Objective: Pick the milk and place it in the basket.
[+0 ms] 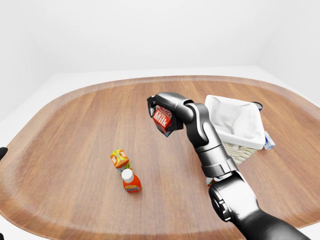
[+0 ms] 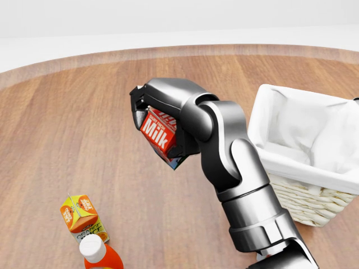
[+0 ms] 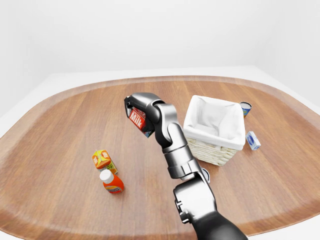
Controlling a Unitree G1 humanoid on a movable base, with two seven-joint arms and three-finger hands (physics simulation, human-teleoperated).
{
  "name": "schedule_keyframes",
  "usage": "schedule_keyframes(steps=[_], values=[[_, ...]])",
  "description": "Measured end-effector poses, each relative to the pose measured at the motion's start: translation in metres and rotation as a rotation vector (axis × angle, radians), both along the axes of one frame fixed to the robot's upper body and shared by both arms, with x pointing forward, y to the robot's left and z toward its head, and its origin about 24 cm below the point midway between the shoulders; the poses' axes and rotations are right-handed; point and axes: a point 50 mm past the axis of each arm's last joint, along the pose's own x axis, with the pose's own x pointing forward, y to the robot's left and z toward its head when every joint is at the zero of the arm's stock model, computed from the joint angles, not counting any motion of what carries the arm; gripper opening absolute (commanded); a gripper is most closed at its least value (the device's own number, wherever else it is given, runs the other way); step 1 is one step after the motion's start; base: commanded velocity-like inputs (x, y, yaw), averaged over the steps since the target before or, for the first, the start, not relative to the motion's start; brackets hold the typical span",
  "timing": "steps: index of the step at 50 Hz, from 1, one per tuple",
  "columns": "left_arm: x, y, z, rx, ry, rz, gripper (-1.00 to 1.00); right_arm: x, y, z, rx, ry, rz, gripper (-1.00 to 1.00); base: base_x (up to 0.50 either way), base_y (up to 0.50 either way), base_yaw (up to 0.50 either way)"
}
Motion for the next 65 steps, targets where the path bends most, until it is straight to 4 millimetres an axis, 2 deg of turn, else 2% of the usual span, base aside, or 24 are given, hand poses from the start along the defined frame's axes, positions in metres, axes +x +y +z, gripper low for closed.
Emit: schedule_keyframes(steps=[21,48,65], values=[[0.000,0.000,0.000,0.000,0.001,0.003,1.00,0.008,-0.015,0.040,0.004,-0.105,-0.035,-1.00,0.00,0.00,0.00],[-0.001,0.000,0.000,-0.001,0.001,0.009,1.00,0.015,-0.043,0.069,-0.010,-0.180,-0.111,-1.00,0.00,0.00,0.00],[-0.001,0.000,0.000,-0.001,0.000,0.009,1.00,0.015,-0.071,0.084,-0.015,-0.230,-0.182,-1.00,0.00,0.00,0.00]])
